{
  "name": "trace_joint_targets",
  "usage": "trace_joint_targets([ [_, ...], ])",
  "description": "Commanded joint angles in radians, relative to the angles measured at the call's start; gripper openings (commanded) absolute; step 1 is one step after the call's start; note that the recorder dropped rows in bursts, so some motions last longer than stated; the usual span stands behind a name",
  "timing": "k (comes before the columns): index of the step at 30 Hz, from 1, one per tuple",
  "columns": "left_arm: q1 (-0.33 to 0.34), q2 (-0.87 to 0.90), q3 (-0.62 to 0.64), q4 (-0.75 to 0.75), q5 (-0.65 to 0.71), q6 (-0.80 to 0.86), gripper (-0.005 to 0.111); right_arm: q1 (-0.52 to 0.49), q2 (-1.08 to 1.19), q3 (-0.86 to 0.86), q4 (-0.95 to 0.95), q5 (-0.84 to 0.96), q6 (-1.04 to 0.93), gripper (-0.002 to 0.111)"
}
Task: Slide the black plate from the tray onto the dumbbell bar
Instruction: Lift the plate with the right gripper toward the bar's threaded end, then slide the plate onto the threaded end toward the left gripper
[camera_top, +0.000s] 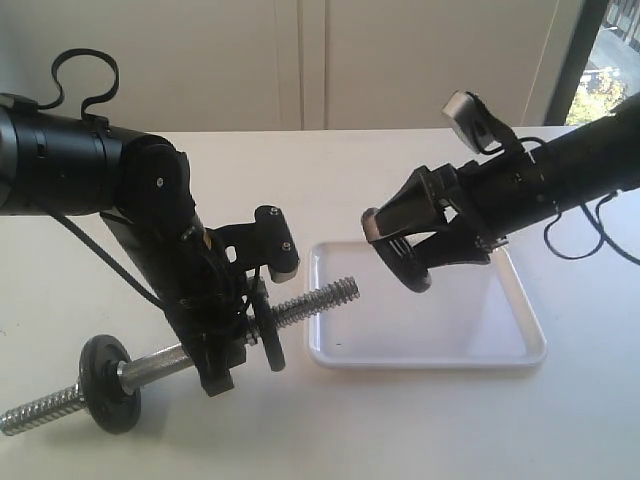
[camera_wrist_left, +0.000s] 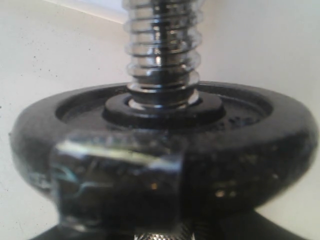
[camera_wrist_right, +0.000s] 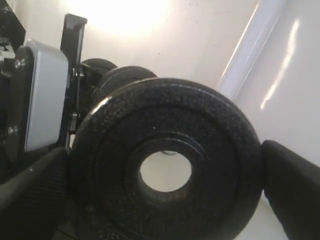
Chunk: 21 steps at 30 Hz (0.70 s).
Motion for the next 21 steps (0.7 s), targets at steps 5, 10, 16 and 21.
trace_joint_targets([
  [5, 0.004, -0.041, -0.014, -0.033, -0.002, -0.004, 0.000, -0.006, 0.100, 0.027, 0.156, 0.022, -0.053, 0.000],
  [10, 0.004, -0.041, -0.014, -0.038, -0.003, -0.004, 0.000, 0.016, 0.098, 0.039, 0.186, 0.022, -0.057, 0.000],
  [16, 0.004, -0.041, -0.014, -0.040, -0.004, -0.004, 0.000, 0.076, 0.100, 0.041, 0.207, 0.022, -0.073, 0.000],
  [21, 0.004, -0.041, -0.014, -0.046, -0.032, -0.029, 0.000, 0.076, 0.100, 0.050, 0.224, 0.022, -0.080, 0.000],
])
